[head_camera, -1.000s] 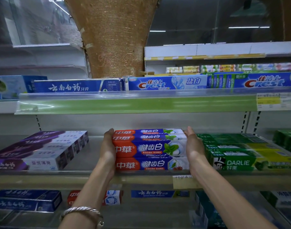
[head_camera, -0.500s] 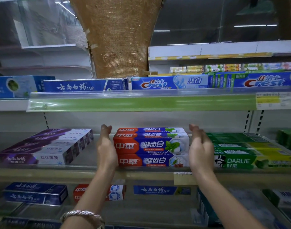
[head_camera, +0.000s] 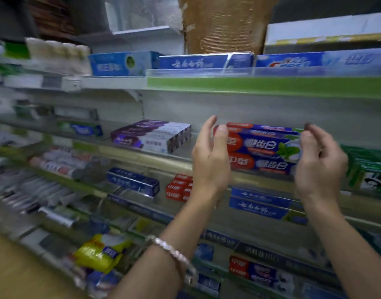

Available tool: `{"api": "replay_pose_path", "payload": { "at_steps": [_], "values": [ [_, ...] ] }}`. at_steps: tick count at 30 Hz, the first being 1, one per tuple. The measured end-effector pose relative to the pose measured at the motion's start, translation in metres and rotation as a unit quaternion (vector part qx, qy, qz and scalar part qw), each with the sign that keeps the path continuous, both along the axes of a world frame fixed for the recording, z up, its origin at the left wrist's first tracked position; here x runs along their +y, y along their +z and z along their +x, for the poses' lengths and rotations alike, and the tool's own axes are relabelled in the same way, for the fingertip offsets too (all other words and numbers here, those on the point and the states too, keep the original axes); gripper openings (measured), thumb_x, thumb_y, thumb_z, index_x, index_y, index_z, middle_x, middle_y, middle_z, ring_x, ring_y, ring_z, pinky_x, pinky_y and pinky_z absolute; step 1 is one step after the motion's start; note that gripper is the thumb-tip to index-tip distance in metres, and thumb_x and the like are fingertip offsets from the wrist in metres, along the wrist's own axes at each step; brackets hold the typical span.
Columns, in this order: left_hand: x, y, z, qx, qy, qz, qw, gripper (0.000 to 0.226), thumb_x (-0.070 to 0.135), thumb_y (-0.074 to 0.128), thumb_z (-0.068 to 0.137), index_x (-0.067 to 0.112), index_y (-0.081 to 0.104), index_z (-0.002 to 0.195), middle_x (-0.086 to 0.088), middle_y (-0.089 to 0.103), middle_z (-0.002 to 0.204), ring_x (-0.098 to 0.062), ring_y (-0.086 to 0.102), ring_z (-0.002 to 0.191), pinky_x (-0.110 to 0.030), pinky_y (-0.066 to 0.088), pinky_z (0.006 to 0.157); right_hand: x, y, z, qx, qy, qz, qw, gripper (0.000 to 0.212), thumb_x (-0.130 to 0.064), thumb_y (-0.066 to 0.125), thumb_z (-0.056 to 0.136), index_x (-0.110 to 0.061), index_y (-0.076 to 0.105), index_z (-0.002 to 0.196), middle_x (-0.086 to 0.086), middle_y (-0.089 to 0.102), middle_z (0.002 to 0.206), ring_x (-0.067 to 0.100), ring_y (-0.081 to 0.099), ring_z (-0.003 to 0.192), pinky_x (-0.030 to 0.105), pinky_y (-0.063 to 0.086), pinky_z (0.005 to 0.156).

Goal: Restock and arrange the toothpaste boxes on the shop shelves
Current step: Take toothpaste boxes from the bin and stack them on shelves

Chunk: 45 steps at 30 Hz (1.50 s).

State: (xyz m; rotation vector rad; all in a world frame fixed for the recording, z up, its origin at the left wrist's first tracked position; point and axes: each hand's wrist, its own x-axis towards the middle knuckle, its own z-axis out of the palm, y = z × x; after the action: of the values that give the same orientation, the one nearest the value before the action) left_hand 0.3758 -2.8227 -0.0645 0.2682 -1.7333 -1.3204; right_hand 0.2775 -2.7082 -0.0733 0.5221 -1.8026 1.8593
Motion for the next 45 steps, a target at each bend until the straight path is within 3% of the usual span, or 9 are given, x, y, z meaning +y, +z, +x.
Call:
{"api": "replay_pose_path", "payload": {
  "at_steps": [4, 8, 13, 17, 20, 25, 30, 34, 45],
  "values": [
    [-0.035, 0.003, -0.028, -0.109, 0.034, 0.094, 0.989, 0.063, 0.049, 0.032, 0.099, 0.021, 0.014, 0.153, -0.002, 0.024, 0.158, -0.019, 0.028, 0.142, -0.041, 0.024, 0.116, 0.002, -0.002, -0.009, -0.029, -0.038, 0.044, 0.998, 0.069, -0.059, 0.050, 0.075, -0.017, 0.055, 0.129, 0.012, 0.062, 0.123, 0.029, 0.059, 0.112, 0.045, 0.047, 0.097],
    [-0.054, 0.019, -0.072, -0.107, -0.009, 0.158, 0.982, 0.059, 0.049, 0.040, 0.097, 0.017, 0.034, 0.147, -0.011, 0.046, 0.145, -0.028, 0.051, 0.125, -0.031, 0.039, 0.098, 0.010, 0.008, -0.023, -0.074, -0.039, 0.082, 0.993, 0.073, -0.065, 0.050, 0.078, -0.010, 0.052, 0.126, 0.016, 0.067, 0.099, 0.028, 0.064, 0.094, 0.038, 0.050, 0.082],
    [-0.044, 0.023, -0.100, -0.079, -0.078, 0.268, 0.957, 0.033, 0.043, 0.053, 0.093, 0.011, 0.058, 0.090, 0.003, 0.068, 0.052, -0.011, 0.064, 0.042, -0.022, 0.049, 0.037, 0.032, 0.014, -0.046, -0.166, 0.021, 0.154, 0.974, 0.071, -0.063, 0.036, 0.089, -0.018, 0.038, 0.143, 0.014, 0.054, 0.137, 0.032, 0.053, 0.122, 0.035, 0.043, 0.097],
    [-0.029, 0.017, -0.101, -0.098, -0.057, 0.276, 0.954, 0.031, 0.041, 0.049, 0.096, 0.013, 0.056, 0.085, -0.013, 0.070, 0.068, -0.028, 0.068, 0.060, -0.043, 0.057, 0.066, 0.042, 0.013, -0.051, -0.236, 0.081, 0.146, 0.957, 0.070, -0.068, 0.018, 0.091, -0.019, 0.057, 0.123, 0.015, 0.064, 0.110, 0.024, 0.061, 0.090, 0.029, 0.039, 0.079],
    [-0.025, 0.015, -0.103, -0.122, 0.004, 0.233, 0.965, 0.040, 0.049, 0.039, 0.098, 0.012, 0.056, 0.095, -0.021, 0.068, 0.097, -0.036, 0.067, 0.085, -0.053, 0.053, 0.084, 0.040, 0.010, -0.054, -0.252, 0.089, 0.120, 0.956, 0.082, -0.075, 0.012, 0.086, -0.021, 0.055, 0.130, 0.014, 0.061, 0.126, 0.028, 0.058, 0.111, 0.038, 0.041, 0.097],
    [-0.019, 0.013, -0.105, -0.139, 0.016, 0.222, 0.965, 0.045, 0.058, 0.035, 0.095, 0.017, 0.048, 0.108, -0.017, 0.064, 0.100, -0.032, 0.064, 0.084, -0.041, 0.051, 0.076, 0.037, 0.019, -0.070, -0.190, -0.047, 0.094, 0.976, 0.065, -0.051, 0.017, 0.099, -0.008, 0.064, 0.108, 0.007, 0.064, 0.085, 0.015, 0.052, 0.062, 0.026, 0.037, 0.056],
    [-0.010, 0.015, -0.108, -0.116, 0.070, 0.204, 0.970, 0.043, 0.052, 0.031, 0.099, 0.021, 0.044, 0.073, -0.008, 0.060, 0.078, -0.032, 0.063, 0.083, -0.044, 0.050, 0.087, 0.024, 0.010, -0.082, -0.188, -0.041, 0.044, 0.980, 0.060, -0.052, 0.018, 0.099, -0.017, 0.066, 0.108, 0.010, 0.066, 0.091, 0.023, 0.058, 0.078, 0.027, 0.039, 0.066],
    [-0.006, 0.012, -0.110, -0.092, 0.116, 0.213, 0.966, 0.046, 0.048, 0.032, 0.099, 0.015, 0.050, 0.074, -0.007, 0.058, 0.074, -0.029, 0.060, 0.079, -0.041, 0.049, 0.084, 0.014, 0.000, -0.087, -0.168, -0.053, 0.060, 0.983, 0.052, -0.061, 0.017, 0.094, -0.029, 0.039, 0.058, -0.006, 0.047, 0.058, 0.021, 0.057, 0.064, 0.025, 0.030, 0.054],
    [-0.005, 0.012, -0.113, -0.099, 0.120, 0.208, 0.966, 0.041, 0.043, 0.034, 0.101, 0.020, 0.041, 0.067, -0.005, 0.053, 0.070, -0.016, 0.052, 0.063, -0.032, 0.039, 0.065, 0.019, -0.003, -0.091, -0.124, -0.059, 0.069, 0.988, 0.061, -0.053, 0.017, 0.096, -0.018, 0.045, 0.056, 0.017, 0.067, 0.064, 0.023, 0.059, 0.055, 0.023, 0.032, 0.051]
  ]
}}
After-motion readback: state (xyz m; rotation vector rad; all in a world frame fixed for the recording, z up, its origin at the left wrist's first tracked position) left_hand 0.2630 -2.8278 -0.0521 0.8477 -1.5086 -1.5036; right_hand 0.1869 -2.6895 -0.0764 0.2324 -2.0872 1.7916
